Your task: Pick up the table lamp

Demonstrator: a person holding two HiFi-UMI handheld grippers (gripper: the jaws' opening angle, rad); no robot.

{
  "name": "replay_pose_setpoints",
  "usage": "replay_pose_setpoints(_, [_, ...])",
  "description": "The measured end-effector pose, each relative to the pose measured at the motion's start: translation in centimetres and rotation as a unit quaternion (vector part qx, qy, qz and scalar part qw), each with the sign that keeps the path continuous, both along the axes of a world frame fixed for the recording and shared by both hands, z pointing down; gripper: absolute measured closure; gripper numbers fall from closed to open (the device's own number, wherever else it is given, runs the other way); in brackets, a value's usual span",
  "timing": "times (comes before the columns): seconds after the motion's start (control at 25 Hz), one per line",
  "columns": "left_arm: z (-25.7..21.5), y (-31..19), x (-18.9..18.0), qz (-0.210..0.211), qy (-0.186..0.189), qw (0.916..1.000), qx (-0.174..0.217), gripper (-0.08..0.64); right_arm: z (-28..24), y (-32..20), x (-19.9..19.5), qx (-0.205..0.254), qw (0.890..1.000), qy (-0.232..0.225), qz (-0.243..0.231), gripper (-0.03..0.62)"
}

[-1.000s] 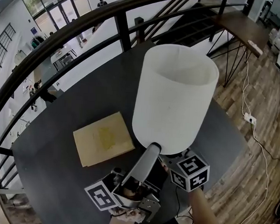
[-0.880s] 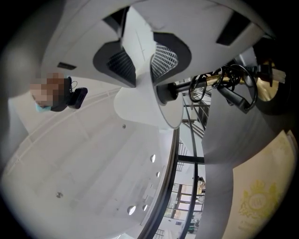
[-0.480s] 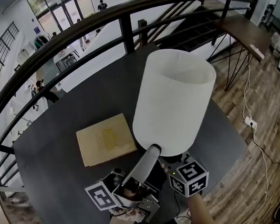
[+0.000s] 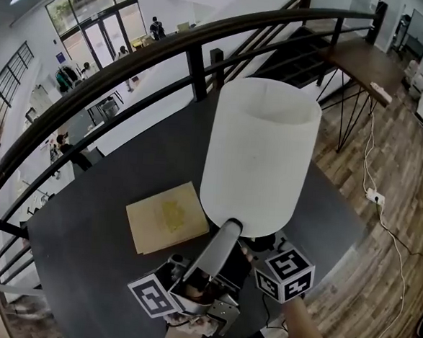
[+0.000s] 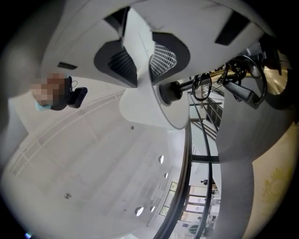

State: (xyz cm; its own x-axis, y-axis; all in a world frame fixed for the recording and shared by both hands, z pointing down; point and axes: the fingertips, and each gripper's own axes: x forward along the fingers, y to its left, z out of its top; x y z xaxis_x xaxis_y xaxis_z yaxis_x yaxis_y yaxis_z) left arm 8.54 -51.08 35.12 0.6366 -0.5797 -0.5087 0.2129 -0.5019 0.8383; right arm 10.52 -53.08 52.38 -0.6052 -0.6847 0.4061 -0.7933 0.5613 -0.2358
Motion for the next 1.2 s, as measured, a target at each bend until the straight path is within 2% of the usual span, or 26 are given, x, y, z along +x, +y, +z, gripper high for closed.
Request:
replay_pose_setpoints(0.44, [-6.9, 2.9, 0.5, -0.003, -0.001, 0.9985, 0.055, 0.468, -7.0, 2.0, 0.4, 0.040, 0.999, -0.008, -0.003, 0.454])
replay_pose_setpoints(1.2, [-14.4, 6.8, -0.8, -0.004, -0.004, 0.9947, 0.103, 0.472, -15.1, 4.7, -0.9, 0.091, 0.996, -0.011, 0.005, 0.457])
